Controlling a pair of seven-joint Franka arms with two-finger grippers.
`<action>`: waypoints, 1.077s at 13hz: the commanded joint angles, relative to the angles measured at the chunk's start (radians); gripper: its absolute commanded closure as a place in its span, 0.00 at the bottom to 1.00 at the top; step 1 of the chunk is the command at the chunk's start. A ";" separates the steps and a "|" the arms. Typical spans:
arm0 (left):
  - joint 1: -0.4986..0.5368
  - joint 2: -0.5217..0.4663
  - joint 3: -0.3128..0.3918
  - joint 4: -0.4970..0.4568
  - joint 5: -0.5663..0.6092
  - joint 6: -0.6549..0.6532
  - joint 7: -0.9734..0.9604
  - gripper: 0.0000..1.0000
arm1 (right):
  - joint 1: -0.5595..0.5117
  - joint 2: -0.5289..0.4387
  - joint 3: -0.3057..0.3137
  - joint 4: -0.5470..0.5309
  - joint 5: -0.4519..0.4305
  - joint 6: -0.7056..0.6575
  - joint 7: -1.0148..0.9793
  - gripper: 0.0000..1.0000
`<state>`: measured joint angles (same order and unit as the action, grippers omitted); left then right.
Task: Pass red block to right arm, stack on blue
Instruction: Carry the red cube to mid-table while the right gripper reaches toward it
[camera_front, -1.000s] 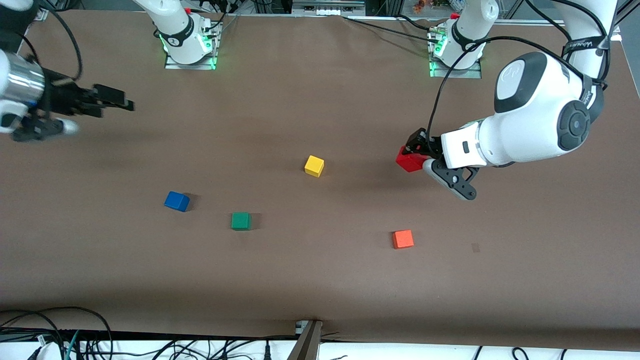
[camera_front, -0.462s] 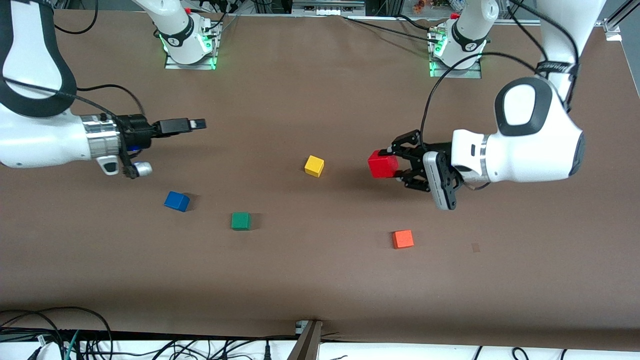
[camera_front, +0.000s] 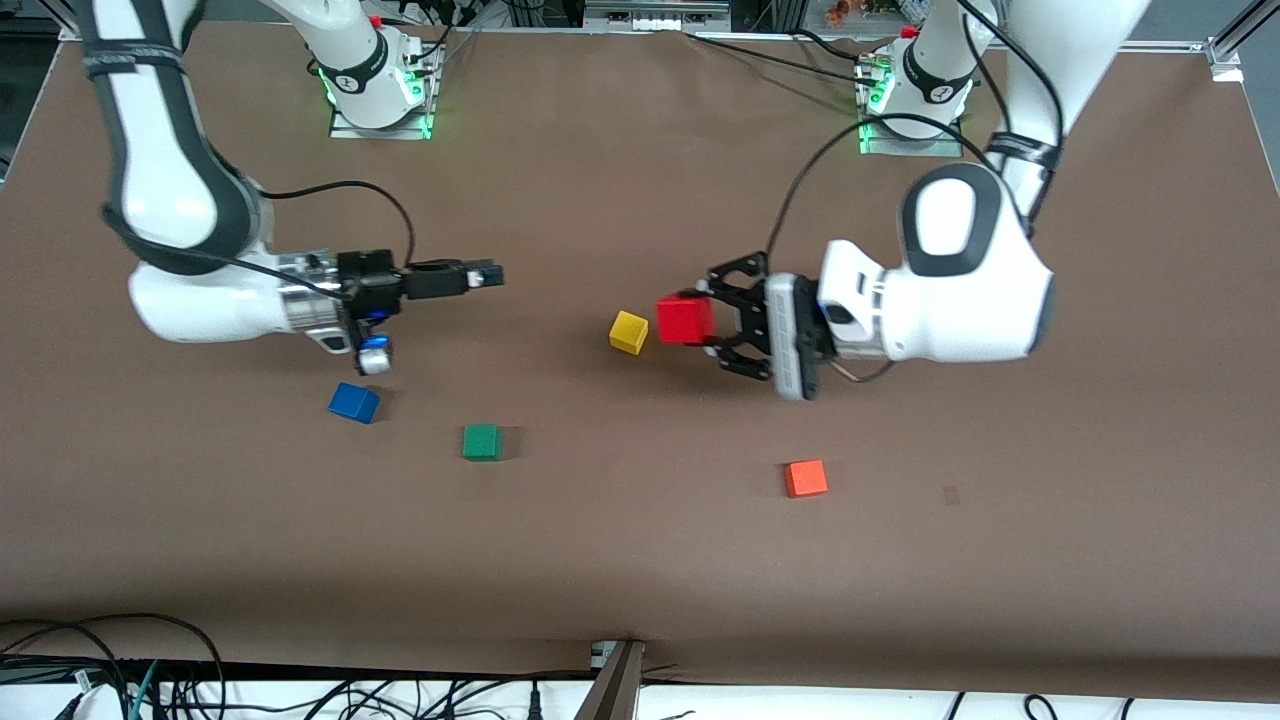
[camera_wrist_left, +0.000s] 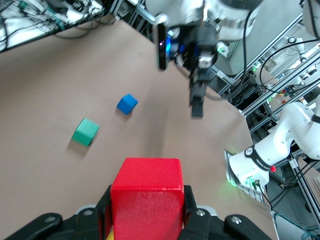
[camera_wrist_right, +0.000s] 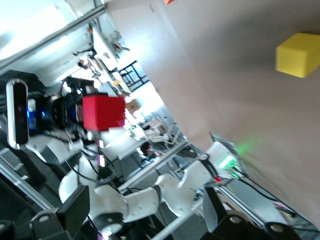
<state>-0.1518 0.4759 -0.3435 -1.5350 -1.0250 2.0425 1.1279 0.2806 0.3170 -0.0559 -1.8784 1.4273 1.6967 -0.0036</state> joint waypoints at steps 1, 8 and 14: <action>-0.049 0.047 0.006 0.029 -0.084 0.059 0.088 1.00 | 0.060 -0.001 -0.005 -0.048 0.174 0.055 -0.054 0.00; -0.120 0.092 0.006 0.065 -0.113 0.176 0.110 1.00 | 0.081 0.040 0.031 -0.107 0.390 0.061 -0.235 0.00; -0.127 0.125 0.006 0.093 -0.119 0.206 0.165 1.00 | 0.123 0.096 0.030 -0.085 0.522 0.110 -0.299 0.00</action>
<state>-0.2670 0.5810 -0.3426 -1.4802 -1.1059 2.2427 1.2632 0.3757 0.4082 -0.0240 -1.9733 1.8826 1.7751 -0.2813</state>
